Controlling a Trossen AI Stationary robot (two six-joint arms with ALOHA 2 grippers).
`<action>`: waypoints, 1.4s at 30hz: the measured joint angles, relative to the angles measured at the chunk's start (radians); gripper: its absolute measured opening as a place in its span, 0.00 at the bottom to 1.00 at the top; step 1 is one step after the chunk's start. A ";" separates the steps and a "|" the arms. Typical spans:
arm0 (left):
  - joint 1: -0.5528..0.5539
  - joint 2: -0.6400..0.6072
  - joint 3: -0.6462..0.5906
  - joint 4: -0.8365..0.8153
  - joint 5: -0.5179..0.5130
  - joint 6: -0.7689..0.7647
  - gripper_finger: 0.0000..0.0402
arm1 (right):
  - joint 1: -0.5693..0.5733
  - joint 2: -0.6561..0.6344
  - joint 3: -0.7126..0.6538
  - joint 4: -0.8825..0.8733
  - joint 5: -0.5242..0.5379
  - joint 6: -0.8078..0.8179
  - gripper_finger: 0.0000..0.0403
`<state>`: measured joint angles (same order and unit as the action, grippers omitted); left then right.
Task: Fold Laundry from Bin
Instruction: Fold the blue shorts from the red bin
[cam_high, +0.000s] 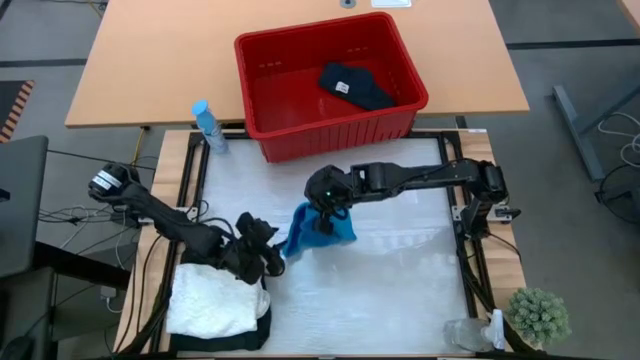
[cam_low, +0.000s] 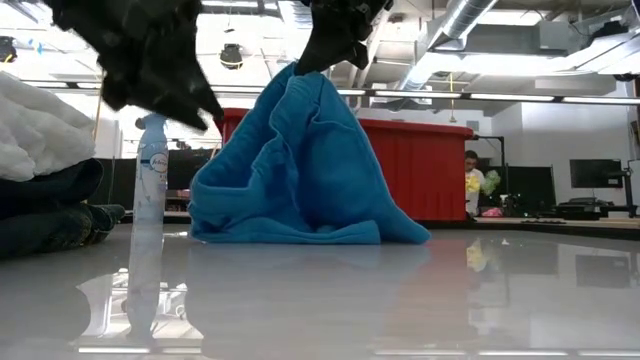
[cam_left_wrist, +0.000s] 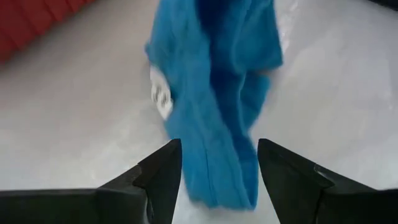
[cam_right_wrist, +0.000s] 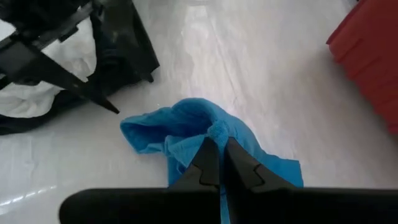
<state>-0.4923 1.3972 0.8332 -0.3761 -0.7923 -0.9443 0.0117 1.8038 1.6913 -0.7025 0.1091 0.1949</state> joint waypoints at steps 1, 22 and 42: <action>-0.001 0.005 -0.014 0.013 0.017 -0.023 0.50 | -0.003 0.000 0.000 0.000 -0.002 -0.007 0.06; 0.087 0.174 -0.097 0.228 0.160 -0.008 0.50 | -0.021 0.000 0.000 0.040 -0.040 -0.021 0.06; 0.152 -0.078 0.060 -0.061 0.533 0.158 0.02 | -0.030 -0.050 0.000 -0.154 -0.031 0.075 0.06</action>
<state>-0.3405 1.3197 0.8936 -0.4369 -0.2598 -0.7862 -0.0188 1.7541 1.6913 -0.8563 0.0783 0.2699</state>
